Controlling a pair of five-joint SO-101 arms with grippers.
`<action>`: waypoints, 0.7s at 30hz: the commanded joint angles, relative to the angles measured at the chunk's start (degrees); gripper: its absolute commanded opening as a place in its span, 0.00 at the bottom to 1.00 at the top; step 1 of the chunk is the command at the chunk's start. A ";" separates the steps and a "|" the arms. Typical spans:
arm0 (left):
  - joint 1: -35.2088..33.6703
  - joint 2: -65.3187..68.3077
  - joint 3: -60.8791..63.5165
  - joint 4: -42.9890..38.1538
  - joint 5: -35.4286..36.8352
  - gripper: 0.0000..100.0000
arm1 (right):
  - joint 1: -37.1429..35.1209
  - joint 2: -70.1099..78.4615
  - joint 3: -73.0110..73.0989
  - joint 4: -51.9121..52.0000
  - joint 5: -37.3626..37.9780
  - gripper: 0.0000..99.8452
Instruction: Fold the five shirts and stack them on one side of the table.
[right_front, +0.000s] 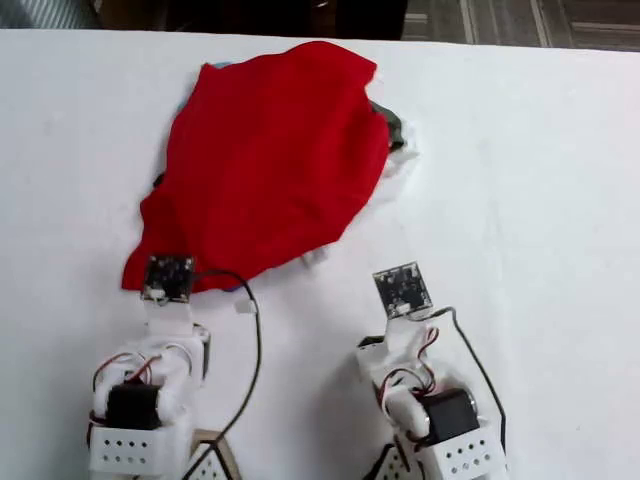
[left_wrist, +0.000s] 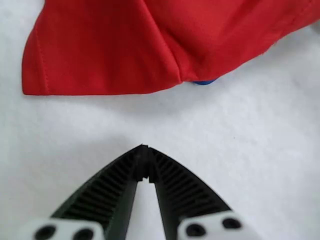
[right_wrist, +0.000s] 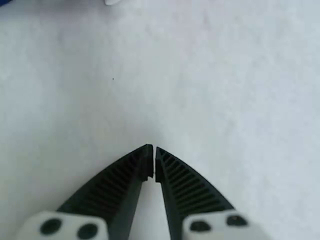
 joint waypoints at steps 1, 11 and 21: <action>-0.35 -0.88 1.01 0.26 0.00 0.03 | -0.31 -0.84 0.44 0.48 -0.35 0.02; -0.35 -0.88 1.01 0.26 0.00 0.03 | -0.04 -0.84 0.44 0.48 -0.09 0.02; -0.35 -0.88 1.01 0.26 0.00 0.03 | 5.23 -0.84 0.44 -15.87 -0.09 0.02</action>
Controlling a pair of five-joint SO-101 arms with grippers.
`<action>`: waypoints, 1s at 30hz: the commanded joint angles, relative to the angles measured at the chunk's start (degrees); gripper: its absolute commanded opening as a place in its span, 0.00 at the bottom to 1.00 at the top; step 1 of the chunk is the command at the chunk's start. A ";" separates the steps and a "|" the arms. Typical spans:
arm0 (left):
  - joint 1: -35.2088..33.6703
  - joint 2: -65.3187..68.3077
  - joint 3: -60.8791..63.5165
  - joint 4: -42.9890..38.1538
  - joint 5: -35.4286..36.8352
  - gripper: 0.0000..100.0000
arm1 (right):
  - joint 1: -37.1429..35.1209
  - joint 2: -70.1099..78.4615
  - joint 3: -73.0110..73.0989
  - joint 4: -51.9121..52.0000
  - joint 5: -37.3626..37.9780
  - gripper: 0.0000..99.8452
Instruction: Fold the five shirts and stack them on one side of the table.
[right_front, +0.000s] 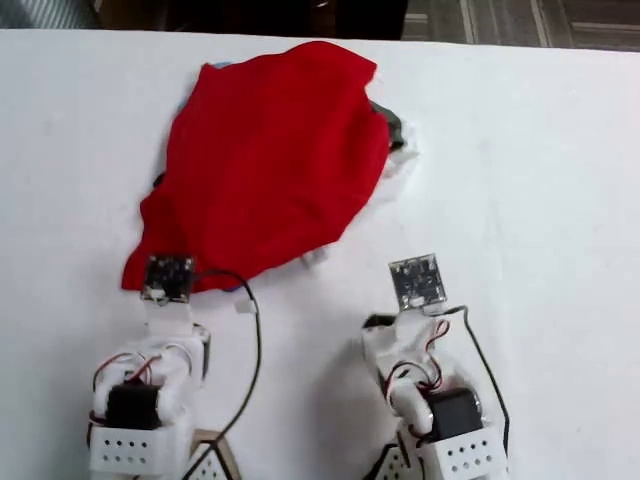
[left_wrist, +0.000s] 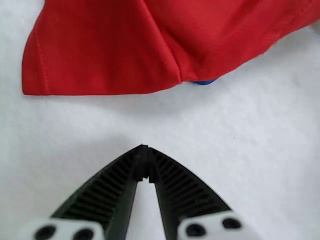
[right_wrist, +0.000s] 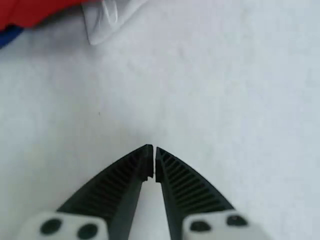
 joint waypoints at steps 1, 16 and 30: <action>-0.35 -0.88 1.01 0.26 0.00 0.03 | 1.01 -0.84 0.44 -8.13 0.00 0.02; -0.35 -0.88 1.01 0.26 0.00 0.03 | 6.29 -0.13 -13.45 -8.92 14.68 0.14; -0.35 -0.88 1.01 0.26 0.00 0.03 | -5.05 61.76 -64.53 0.31 11.16 0.21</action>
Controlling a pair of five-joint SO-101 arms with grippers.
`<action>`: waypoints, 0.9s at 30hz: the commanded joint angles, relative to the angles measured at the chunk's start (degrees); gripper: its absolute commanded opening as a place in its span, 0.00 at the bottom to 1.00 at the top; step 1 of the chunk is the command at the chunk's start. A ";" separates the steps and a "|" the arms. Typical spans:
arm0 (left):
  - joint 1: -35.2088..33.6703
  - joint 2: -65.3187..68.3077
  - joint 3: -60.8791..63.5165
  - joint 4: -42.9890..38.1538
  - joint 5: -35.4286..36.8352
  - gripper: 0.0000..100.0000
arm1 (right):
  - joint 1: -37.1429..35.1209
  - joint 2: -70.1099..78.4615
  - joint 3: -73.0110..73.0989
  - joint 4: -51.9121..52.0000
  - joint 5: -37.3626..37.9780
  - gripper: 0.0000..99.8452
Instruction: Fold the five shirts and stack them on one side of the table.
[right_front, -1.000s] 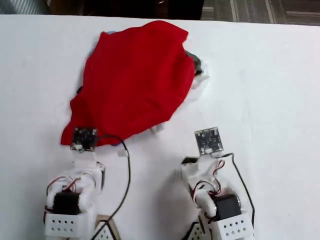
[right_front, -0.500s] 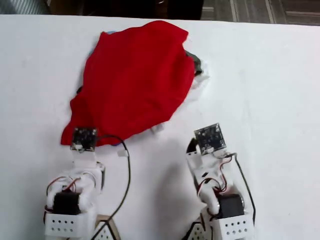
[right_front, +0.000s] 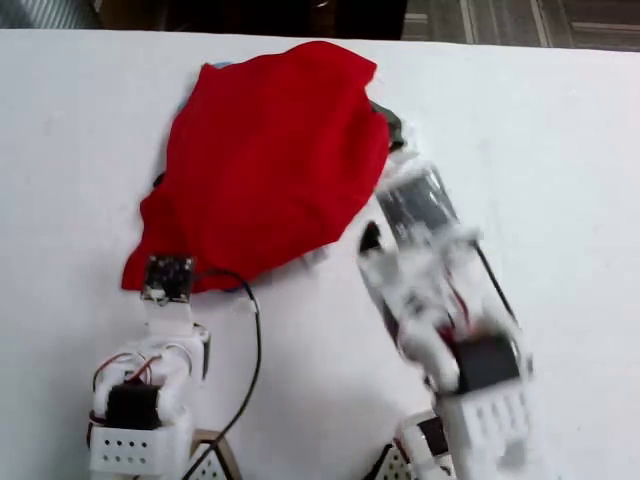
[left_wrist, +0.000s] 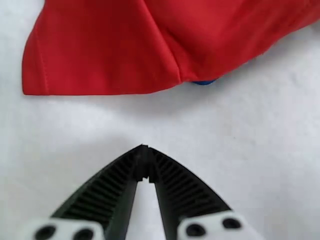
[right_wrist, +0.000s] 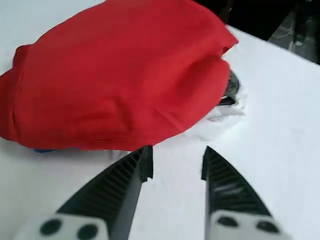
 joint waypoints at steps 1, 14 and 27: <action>-0.35 -0.88 1.01 0.26 0.00 0.03 | -2.86 23.43 -13.89 1.71 -2.02 0.23; -0.35 -0.88 1.01 0.26 0.00 0.03 | -11.38 72.66 -48.70 1.54 -3.96 0.32; -0.35 -0.88 1.01 0.26 0.00 0.03 | -8.75 104.48 -74.11 8.57 -3.96 0.27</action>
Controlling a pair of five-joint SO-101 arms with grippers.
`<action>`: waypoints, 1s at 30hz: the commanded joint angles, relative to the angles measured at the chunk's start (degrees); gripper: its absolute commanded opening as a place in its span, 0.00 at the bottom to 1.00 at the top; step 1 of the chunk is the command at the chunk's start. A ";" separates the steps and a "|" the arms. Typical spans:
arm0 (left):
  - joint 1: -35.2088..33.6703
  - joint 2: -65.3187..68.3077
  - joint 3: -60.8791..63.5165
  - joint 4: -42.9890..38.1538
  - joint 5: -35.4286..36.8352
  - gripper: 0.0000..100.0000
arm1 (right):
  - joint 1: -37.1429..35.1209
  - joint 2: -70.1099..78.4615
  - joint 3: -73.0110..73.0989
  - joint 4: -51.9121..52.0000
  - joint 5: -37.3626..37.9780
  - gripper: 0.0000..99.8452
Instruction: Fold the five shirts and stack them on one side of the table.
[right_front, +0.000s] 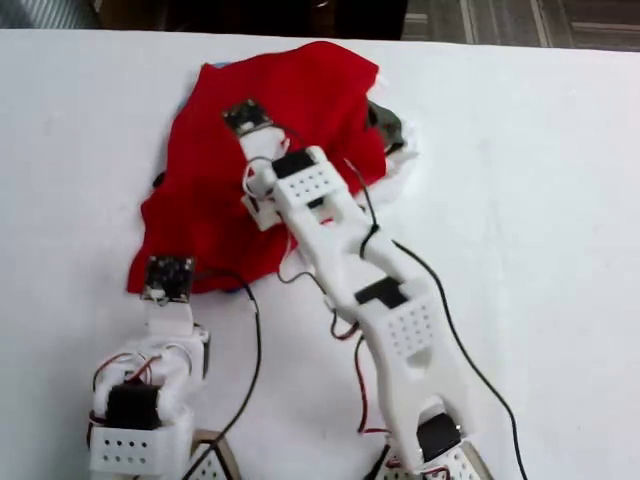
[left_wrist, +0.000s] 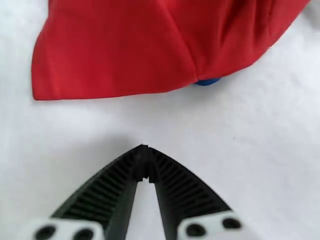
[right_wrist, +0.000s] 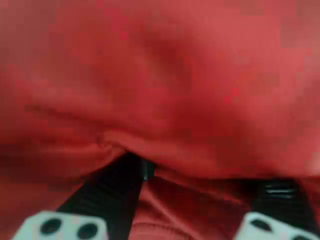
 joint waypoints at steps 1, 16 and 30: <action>-0.35 -0.88 1.01 0.26 0.00 0.03 | 2.68 3.12 -5.27 7.08 -0.26 0.21; -0.35 -0.88 1.01 0.26 0.00 0.03 | -9.54 -9.10 -24.79 26.07 6.59 0.02; -0.35 -0.88 1.01 0.26 0.00 0.03 | -27.65 -12.26 -34.11 20.35 7.38 0.02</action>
